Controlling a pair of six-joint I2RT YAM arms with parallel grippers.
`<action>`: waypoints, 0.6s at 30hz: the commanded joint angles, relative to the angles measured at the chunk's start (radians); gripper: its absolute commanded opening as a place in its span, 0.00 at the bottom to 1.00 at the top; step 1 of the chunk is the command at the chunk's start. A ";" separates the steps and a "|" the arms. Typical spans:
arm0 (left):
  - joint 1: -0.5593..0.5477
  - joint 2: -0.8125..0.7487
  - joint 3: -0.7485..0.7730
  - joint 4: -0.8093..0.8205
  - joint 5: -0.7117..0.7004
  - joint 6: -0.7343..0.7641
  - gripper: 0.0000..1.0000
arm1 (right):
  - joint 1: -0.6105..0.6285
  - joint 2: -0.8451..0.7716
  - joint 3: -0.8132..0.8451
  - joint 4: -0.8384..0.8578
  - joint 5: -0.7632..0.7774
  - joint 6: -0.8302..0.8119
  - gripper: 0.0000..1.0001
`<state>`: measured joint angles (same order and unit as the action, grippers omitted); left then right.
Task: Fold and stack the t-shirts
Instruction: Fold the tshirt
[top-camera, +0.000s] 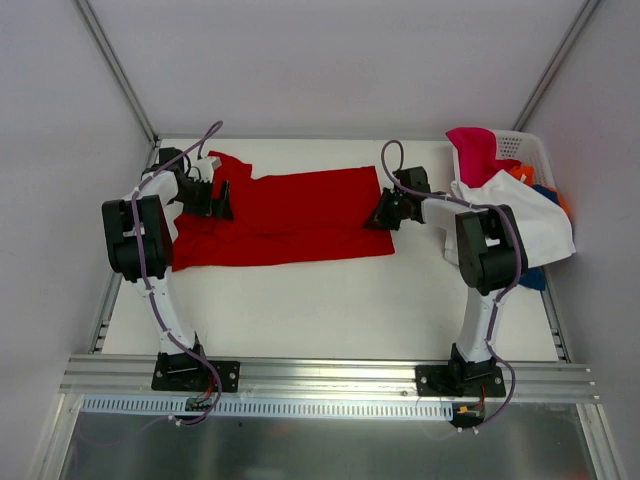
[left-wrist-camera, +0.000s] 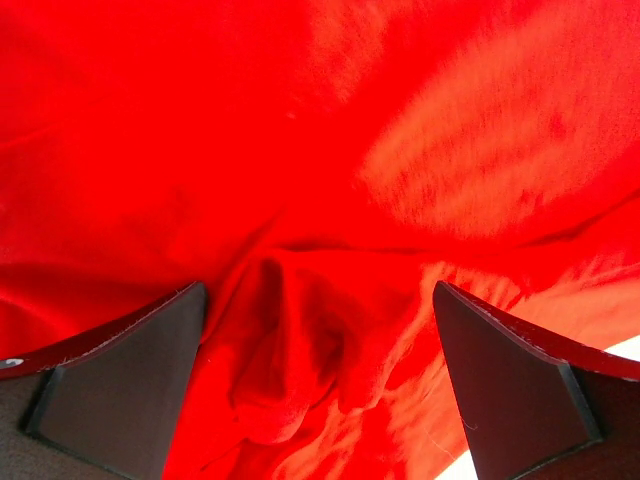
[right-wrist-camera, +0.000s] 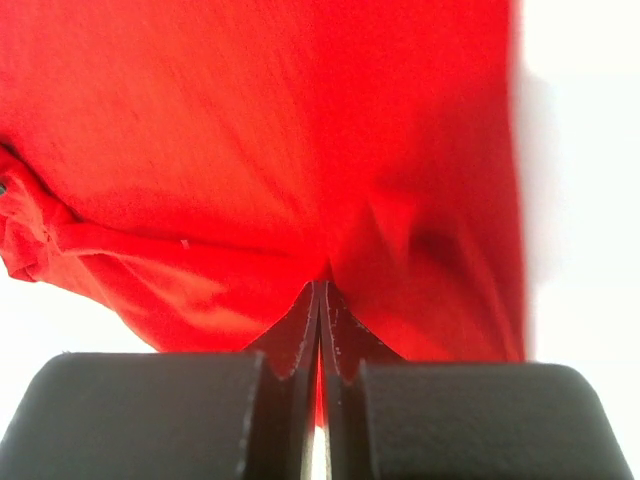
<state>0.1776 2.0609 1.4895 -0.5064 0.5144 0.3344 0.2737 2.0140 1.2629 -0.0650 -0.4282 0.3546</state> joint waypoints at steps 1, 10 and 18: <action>0.002 -0.050 -0.145 -0.214 -0.096 0.178 0.99 | 0.004 -0.162 -0.085 -0.004 0.037 -0.031 0.01; 0.006 -0.151 -0.271 -0.276 -0.068 0.308 0.97 | 0.044 -0.512 -0.428 -0.007 0.177 -0.023 0.01; 0.091 -0.398 -0.116 -0.299 0.255 0.302 0.99 | 0.168 -0.850 -0.505 -0.166 0.336 -0.055 0.56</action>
<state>0.2375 1.8046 1.2636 -0.7509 0.6006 0.6254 0.3992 1.2644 0.7372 -0.1619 -0.1875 0.3302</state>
